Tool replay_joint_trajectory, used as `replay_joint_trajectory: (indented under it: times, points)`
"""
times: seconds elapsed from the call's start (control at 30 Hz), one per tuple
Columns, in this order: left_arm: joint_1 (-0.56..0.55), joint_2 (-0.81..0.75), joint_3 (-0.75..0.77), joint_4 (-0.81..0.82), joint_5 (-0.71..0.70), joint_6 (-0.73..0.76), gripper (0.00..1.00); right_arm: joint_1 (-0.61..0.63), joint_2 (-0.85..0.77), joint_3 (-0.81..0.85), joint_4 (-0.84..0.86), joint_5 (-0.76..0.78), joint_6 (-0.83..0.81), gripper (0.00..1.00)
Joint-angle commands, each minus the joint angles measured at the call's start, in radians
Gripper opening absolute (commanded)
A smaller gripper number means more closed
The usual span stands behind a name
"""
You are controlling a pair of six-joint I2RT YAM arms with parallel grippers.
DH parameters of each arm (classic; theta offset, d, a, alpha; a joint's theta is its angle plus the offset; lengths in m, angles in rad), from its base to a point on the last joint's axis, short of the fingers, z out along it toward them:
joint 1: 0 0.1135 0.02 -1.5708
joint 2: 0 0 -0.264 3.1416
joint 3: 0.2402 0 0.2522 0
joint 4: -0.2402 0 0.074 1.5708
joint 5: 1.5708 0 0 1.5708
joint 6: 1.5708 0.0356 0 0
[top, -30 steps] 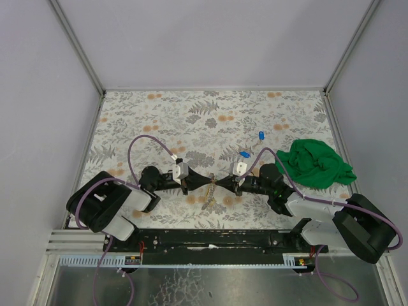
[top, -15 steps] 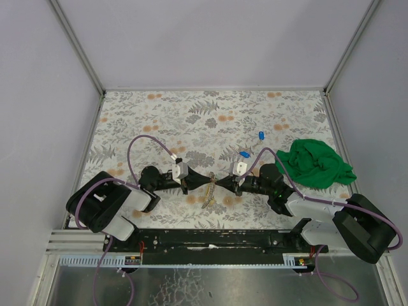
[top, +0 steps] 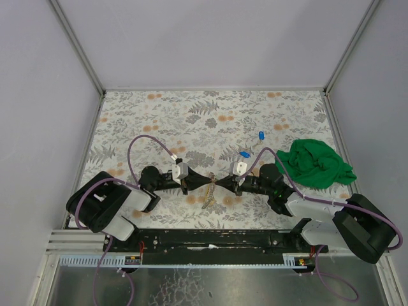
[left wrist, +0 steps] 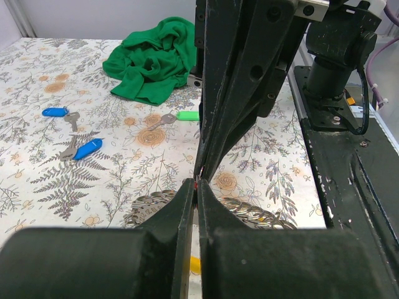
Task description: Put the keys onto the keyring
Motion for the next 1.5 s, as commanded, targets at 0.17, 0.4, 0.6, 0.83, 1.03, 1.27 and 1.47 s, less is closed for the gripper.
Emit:
replay_joint_trajectory:
  times: [0.17, 0.4, 0.6, 0.83, 1.03, 1.27, 1.47]
  points:
    - [-0.004, 0.007, 0.02, 0.065, 0.018, -0.001, 0.0, -0.003, -0.01, 0.021, 0.076, -0.003, 0.015, 0.0]
    - [-0.004, 0.01, 0.02, 0.066, 0.021, -0.001, 0.0, -0.004, -0.01, 0.019, 0.081, -0.007, 0.017, 0.0]
    - [-0.007, 0.014, 0.023, 0.067, 0.024, -0.004, 0.0, -0.002, -0.009, 0.02, 0.083, -0.02, 0.016, 0.0]
    - [-0.017, 0.024, 0.024, 0.083, 0.03, -0.011, 0.0, 0.003, 0.003, 0.027, 0.094, -0.029, 0.019, 0.0]
    - [-0.027, 0.034, 0.027, 0.103, 0.031, -0.022, 0.0, 0.005, 0.018, 0.031, 0.122, -0.062, 0.035, 0.0]
    - [-0.031, 0.046, 0.027, 0.124, 0.041, -0.041, 0.0, 0.004, 0.037, 0.022, 0.194, -0.095, 0.054, 0.0]
    - [-0.031, 0.051, 0.029, 0.13, 0.057, -0.063, 0.0, 0.005, 0.047, 0.021, 0.227, -0.102, 0.053, 0.0]
